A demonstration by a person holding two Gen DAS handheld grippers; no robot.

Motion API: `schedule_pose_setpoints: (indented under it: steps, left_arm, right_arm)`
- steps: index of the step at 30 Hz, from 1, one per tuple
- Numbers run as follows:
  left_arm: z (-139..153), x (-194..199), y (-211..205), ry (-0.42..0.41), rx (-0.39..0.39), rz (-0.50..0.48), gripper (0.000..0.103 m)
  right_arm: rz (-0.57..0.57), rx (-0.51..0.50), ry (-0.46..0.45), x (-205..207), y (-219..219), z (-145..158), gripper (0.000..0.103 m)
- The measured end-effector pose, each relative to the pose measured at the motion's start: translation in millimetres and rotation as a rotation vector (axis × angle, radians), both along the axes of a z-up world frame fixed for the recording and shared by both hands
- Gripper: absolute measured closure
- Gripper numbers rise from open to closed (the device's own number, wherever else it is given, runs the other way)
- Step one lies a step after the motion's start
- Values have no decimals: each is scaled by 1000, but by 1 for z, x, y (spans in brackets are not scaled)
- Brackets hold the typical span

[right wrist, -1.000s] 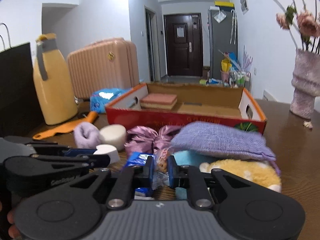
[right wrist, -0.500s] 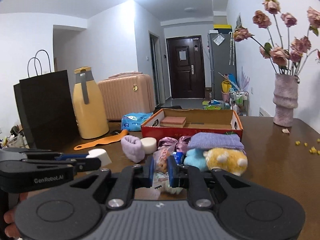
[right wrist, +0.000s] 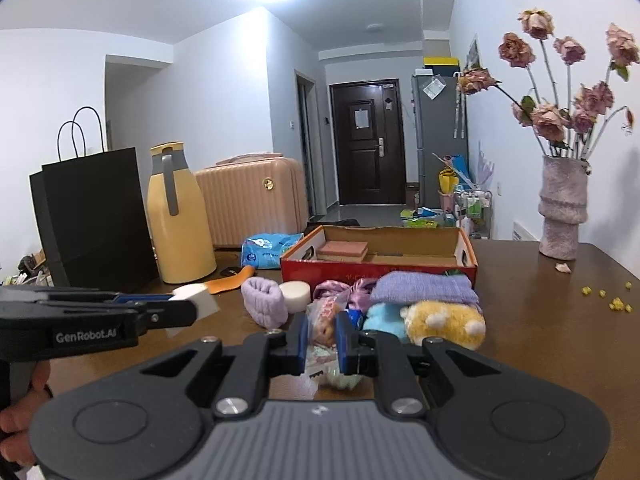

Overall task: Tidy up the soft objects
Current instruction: 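Carry both items over the box and open both grippers to drop them inside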

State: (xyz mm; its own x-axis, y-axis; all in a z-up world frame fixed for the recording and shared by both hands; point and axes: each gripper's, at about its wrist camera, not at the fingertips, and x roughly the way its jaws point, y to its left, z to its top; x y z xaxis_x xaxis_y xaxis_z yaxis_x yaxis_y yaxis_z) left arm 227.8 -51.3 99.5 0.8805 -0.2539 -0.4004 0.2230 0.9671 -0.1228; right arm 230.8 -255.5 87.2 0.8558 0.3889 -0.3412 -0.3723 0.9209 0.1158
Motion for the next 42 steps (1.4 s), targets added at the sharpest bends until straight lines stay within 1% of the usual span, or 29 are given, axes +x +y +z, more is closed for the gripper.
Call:
schedule_pose_setpoints:
  steps: [3,6,7,9,10,11,12,14,15,16,17,18,21,22,24,25,27,28,29,30,31,32,35,37,39,40,42]
  left_arm:
    - [13,50,-5,-11,9,-31,83]
    - [27,110,-11,-22,26,-70,83]
    - [30,133,-12,-11,24,-77,83]
    - [34,186,-15,20,14,-81,83]
    - [34,216,-17,47,10,-95,83]
    - [33,239,-18,69,5,-85,83]
    - [29,272,-21,107,5,-70,83]
    - [19,324,-25,172,-8,-55,83]
    - [12,348,-29,201,-3,-47,83]
    - [7,367,-31,222,1,-51,82]
    - [-1,392,-34,260,-3,-67,82]
    - [-10,411,-37,289,-3,-82,81]
    - [-40,460,-43,353,40,-42,81]
    - [-48,472,-44,373,48,-38,81]
    - [-63,492,-46,403,71,-31,77]
    - [-67,497,-47,409,85,-37,77]
    - [-75,505,-50,418,122,-42,72]
    - [-77,505,-51,415,132,-43,70]
    - [-78,506,-51,412,134,-49,63]
    - [-78,504,-51,407,133,-53,55]
    - [-77,504,-50,402,130,-59,53]
    - [-76,505,-51,402,130,-63,52]
    - [-69,499,-47,396,134,-56,52]
    - [-60,494,-45,392,134,-53,52]
    - [-45,482,-38,379,120,-46,51]
    - [-38,475,-34,373,112,-43,50]
    - [-18,455,-23,345,102,-29,44]
  right_arm:
    - [36,18,11,52,-6,15,89]
    - [40,43,41,123,-15,29,89]
    - [42,48,61,144,-17,32,89]
    - [40,75,115,201,-23,35,89]
    - [44,79,142,226,-24,36,89]
    - [39,103,179,259,-27,36,89]
    - [30,119,209,285,-29,35,89]
    - [20,140,273,337,-31,29,89]
    - [9,142,305,363,-30,24,89]
    - [3,137,346,390,-28,17,89]
    - [-8,139,386,415,-27,9,89]
    - [-21,139,425,437,-25,0,89]
    - [-58,108,533,493,-13,-33,89]
    - [-71,96,549,506,-10,-42,89]
    - [-93,95,583,527,-7,-57,88]
    - [-98,95,594,533,-5,-63,86]
    - [-100,112,620,545,-1,-75,84]
    - [-102,120,632,549,0,-78,80]
    - [-106,134,637,553,-1,-82,75]
    - [-108,147,637,555,-3,-84,63]
    - [-113,155,636,556,-3,-85,51]
    - [-118,158,634,557,-4,-85,47]
    - [-128,160,609,548,-9,-74,47]
    - [-133,147,596,538,-14,-61,47]
    - [-143,129,573,525,-21,-44,47]
    - [-148,120,558,514,-25,-32,47]
    - [-159,98,531,494,-33,-12,47]
